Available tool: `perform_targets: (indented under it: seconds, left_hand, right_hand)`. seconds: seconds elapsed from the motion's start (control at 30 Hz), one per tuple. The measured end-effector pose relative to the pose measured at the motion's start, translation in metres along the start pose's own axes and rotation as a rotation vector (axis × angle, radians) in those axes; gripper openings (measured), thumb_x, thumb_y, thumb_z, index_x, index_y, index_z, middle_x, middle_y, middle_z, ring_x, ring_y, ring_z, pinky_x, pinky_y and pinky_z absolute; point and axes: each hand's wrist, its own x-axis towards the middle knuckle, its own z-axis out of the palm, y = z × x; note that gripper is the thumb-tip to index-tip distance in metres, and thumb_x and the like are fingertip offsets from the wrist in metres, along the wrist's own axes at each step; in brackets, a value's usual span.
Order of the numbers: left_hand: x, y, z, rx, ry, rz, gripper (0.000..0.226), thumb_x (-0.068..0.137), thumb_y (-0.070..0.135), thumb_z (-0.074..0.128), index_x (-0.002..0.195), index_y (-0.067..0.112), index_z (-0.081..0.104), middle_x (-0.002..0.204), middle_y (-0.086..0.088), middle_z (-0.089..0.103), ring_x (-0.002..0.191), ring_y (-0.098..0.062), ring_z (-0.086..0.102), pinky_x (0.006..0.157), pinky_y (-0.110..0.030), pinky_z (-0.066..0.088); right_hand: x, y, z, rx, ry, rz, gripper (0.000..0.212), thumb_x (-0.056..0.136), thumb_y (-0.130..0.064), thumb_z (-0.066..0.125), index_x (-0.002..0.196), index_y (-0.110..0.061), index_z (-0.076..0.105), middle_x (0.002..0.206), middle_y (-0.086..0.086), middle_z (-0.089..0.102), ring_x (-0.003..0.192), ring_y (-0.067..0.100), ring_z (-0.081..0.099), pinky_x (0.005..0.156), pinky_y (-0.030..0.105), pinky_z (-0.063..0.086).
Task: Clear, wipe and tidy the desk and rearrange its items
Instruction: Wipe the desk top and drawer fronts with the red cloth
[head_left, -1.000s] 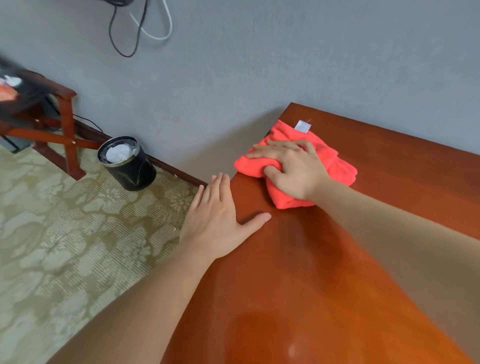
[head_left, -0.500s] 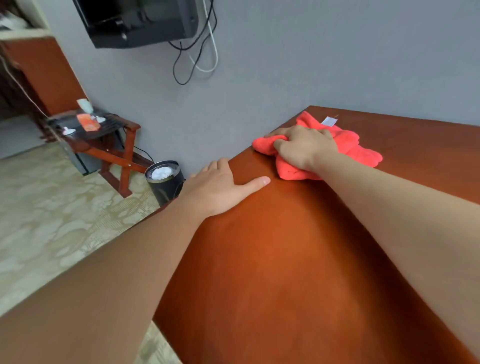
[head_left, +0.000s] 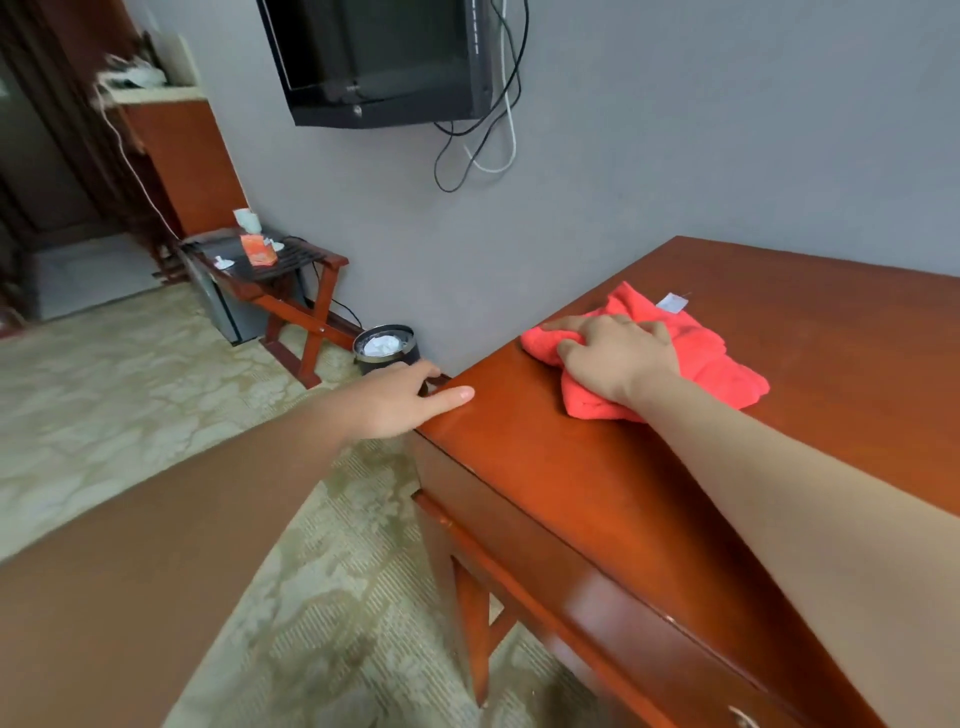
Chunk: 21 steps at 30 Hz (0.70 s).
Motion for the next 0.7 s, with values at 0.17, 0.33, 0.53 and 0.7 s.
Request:
perform_targets:
  seconds: [0.17,0.33,0.53,0.7]
  left_hand:
    - [-0.035,-0.015,0.01,-0.035,0.069,0.084,0.061,0.098,0.063,0.034,0.147,0.027,0.04,0.145,0.002,0.047,0.129,-0.022,0.048,0.104,-0.037,0.04]
    - [-0.064,-0.028,0.019,-0.129,0.158,0.114,0.05,0.104,0.041,0.038,0.151,0.022,0.036,0.149,-0.008,0.042,0.136,-0.026,0.043,0.111,-0.04,0.035]
    - [-0.096,-0.019,0.054,-0.637,0.337,0.112,0.053,0.097,0.064,0.032,0.119,0.024,0.059,0.111,-0.008,0.063,0.106,-0.026,0.063,0.093,-0.04,0.051]
    - [-0.097,-0.002,0.064,-1.187,0.115,0.141,0.057,0.083,0.043,0.076,0.124,0.014,0.051,0.117,-0.006,0.068,0.1,-0.015,0.069,0.086,-0.037,0.06]
  right_hand:
    - [-0.046,-0.056,0.016,0.037,-0.015,-0.07,0.043,0.096,-0.039,0.034,0.133,-0.052,0.049,0.144,-0.01,0.05,0.136,0.016,0.037,0.114,0.048,0.017]
    - [-0.09,-0.092,0.02,0.043,-0.025,-0.043,0.043,0.096,-0.038,0.034,0.134,-0.051,0.048,0.144,-0.004,0.05,0.138,0.017,0.035,0.115,0.048,0.016]
    - [-0.12,-0.108,0.009,0.284,-0.1,-0.102,0.052,0.1,-0.032,0.036,0.15,-0.04,0.03,0.156,-0.013,0.032,0.148,0.009,0.019,0.119,0.031,0.009]
    - [-0.129,-0.054,-0.02,-0.076,-0.152,-0.135,0.049,0.102,-0.039,0.039,0.149,-0.046,0.028,0.16,-0.014,0.022,0.148,0.018,0.02,0.121,0.037,0.015]
